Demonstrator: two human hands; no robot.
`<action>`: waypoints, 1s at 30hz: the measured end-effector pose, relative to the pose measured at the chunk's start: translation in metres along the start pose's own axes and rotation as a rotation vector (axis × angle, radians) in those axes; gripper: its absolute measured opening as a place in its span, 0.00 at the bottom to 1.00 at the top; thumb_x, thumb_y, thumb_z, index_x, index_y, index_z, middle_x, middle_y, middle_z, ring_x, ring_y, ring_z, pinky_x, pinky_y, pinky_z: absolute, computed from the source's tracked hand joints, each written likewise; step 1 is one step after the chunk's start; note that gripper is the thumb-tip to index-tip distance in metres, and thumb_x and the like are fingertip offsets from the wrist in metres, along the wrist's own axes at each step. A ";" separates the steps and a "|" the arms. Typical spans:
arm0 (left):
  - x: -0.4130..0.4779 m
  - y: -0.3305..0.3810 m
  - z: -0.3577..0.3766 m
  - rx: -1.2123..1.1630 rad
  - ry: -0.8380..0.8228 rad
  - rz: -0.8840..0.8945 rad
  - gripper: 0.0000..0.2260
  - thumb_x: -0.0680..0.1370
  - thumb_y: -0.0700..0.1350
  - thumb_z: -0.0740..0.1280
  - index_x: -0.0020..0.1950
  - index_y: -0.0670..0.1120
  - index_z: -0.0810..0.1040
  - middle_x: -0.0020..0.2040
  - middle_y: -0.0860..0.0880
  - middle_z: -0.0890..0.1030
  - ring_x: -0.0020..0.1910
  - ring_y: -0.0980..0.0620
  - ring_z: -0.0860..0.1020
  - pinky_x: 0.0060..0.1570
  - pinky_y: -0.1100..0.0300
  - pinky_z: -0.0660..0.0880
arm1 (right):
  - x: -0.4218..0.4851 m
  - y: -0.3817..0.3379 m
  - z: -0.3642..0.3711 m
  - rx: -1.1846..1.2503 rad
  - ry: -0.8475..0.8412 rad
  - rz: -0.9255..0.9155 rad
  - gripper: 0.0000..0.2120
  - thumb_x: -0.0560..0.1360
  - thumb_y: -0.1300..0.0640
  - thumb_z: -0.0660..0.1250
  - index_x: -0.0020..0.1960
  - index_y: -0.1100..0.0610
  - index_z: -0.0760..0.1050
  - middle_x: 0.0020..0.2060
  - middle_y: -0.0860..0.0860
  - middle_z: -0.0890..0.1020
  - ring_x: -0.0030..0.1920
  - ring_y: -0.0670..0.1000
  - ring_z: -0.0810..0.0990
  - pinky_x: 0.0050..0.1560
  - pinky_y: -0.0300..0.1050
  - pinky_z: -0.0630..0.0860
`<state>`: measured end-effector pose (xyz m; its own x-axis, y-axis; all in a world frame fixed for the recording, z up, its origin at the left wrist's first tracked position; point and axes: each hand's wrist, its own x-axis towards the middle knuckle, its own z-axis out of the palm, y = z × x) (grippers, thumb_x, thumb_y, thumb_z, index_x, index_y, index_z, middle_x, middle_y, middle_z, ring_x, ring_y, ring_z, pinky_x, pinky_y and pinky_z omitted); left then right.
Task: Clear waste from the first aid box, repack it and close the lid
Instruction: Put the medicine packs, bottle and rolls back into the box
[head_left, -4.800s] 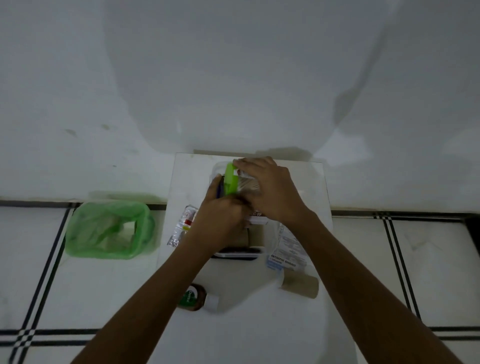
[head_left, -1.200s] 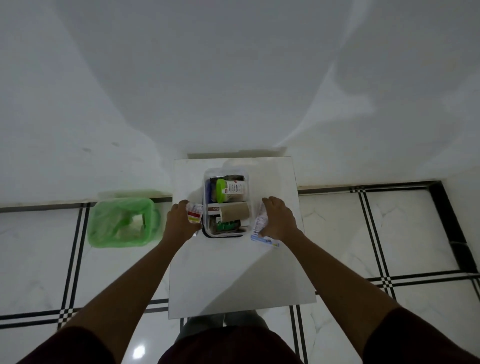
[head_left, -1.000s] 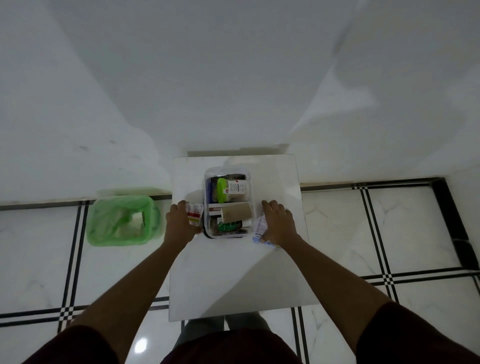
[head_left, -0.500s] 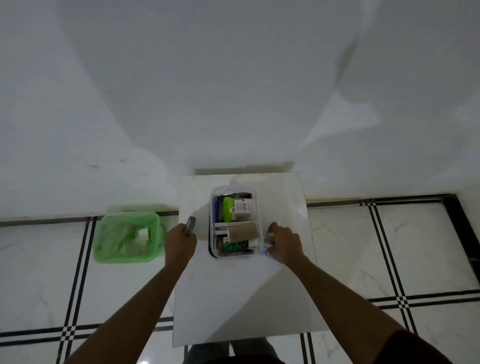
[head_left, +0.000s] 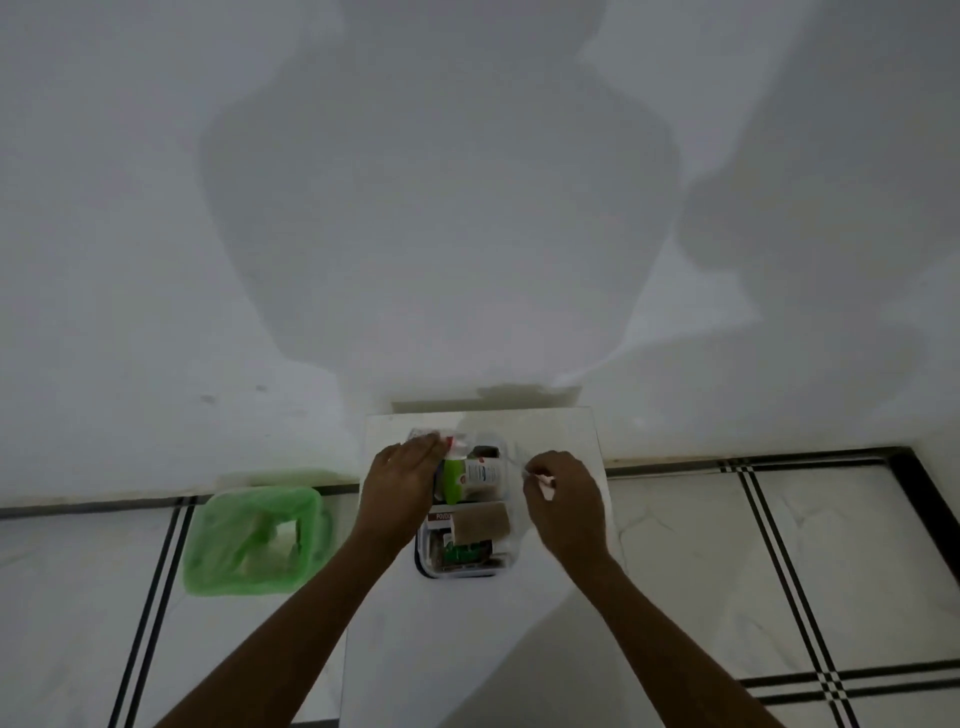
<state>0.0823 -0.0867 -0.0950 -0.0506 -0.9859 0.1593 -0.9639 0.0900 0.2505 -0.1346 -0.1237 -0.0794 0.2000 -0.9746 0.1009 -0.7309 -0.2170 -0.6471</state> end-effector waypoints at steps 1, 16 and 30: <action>0.003 0.002 0.002 0.036 -0.066 0.026 0.21 0.67 0.39 0.73 0.59 0.42 0.78 0.56 0.42 0.83 0.55 0.45 0.82 0.53 0.48 0.77 | -0.004 -0.007 0.004 -0.011 -0.020 -0.069 0.02 0.72 0.61 0.67 0.45 0.56 0.77 0.41 0.50 0.80 0.41 0.45 0.76 0.41 0.27 0.71; 0.008 0.018 0.006 -0.399 -0.295 -0.222 0.20 0.78 0.50 0.51 0.64 0.50 0.74 0.66 0.48 0.77 0.66 0.48 0.72 0.69 0.40 0.61 | -0.047 -0.010 0.055 -0.346 -0.170 -0.575 0.18 0.71 0.48 0.66 0.58 0.55 0.75 0.54 0.52 0.83 0.58 0.53 0.80 0.60 0.57 0.76; -0.011 0.009 0.005 -0.628 0.016 -0.634 0.19 0.79 0.43 0.60 0.70 0.42 0.68 0.70 0.42 0.71 0.68 0.45 0.69 0.67 0.55 0.63 | -0.040 -0.026 0.051 -0.288 -0.174 -0.152 0.23 0.77 0.36 0.46 0.54 0.49 0.73 0.52 0.48 0.81 0.53 0.50 0.78 0.55 0.57 0.75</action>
<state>0.0728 -0.0761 -0.0991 0.4511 -0.8751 -0.1751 -0.4882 -0.4062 0.7724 -0.0896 -0.0766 -0.1052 0.4101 -0.9114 0.0331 -0.8332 -0.3891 -0.3929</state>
